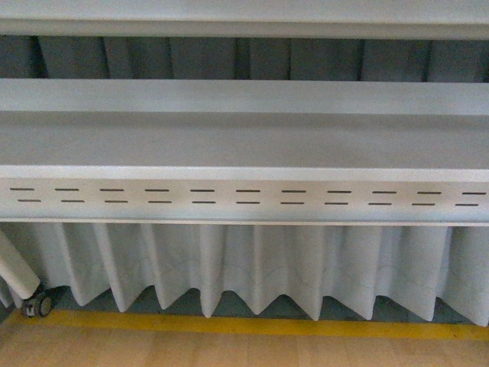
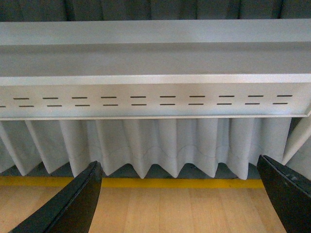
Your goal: Wind up and store yellow beetle toy
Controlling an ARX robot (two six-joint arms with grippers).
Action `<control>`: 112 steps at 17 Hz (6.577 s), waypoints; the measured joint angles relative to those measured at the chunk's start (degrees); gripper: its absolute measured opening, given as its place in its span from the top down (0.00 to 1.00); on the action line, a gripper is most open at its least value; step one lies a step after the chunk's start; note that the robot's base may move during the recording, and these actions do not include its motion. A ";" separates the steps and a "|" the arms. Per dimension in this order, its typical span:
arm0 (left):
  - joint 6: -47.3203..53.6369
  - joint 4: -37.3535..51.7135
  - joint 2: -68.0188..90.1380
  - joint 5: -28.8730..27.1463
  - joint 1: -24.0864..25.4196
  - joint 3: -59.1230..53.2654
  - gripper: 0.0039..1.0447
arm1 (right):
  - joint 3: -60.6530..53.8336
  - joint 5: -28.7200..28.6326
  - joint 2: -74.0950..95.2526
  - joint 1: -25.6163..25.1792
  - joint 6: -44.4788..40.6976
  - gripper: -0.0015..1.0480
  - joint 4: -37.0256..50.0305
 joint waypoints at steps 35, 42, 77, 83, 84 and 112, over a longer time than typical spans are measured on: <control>-0.02 -0.02 0.00 0.00 0.00 0.00 0.06 | 0.00 -0.02 0.00 0.00 0.00 0.06 -0.09; 0.00 0.00 0.00 0.00 0.00 0.00 0.06 | 0.00 -0.02 0.02 0.00 0.11 0.06 -0.04; 0.00 0.09 0.00 0.00 0.00 0.00 0.06 | 0.00 0.00 0.02 0.00 0.11 0.06 0.04; 0.00 0.02 0.00 0.00 0.00 0.00 0.06 | 0.00 0.00 0.02 0.00 0.11 0.06 0.02; 0.00 0.02 0.00 0.00 0.00 0.00 0.06 | 0.00 0.00 0.02 0.00 0.11 0.06 0.02; 0.00 0.00 0.00 0.00 0.00 0.00 0.06 | 0.00 0.00 0.02 0.00 0.11 0.06 0.00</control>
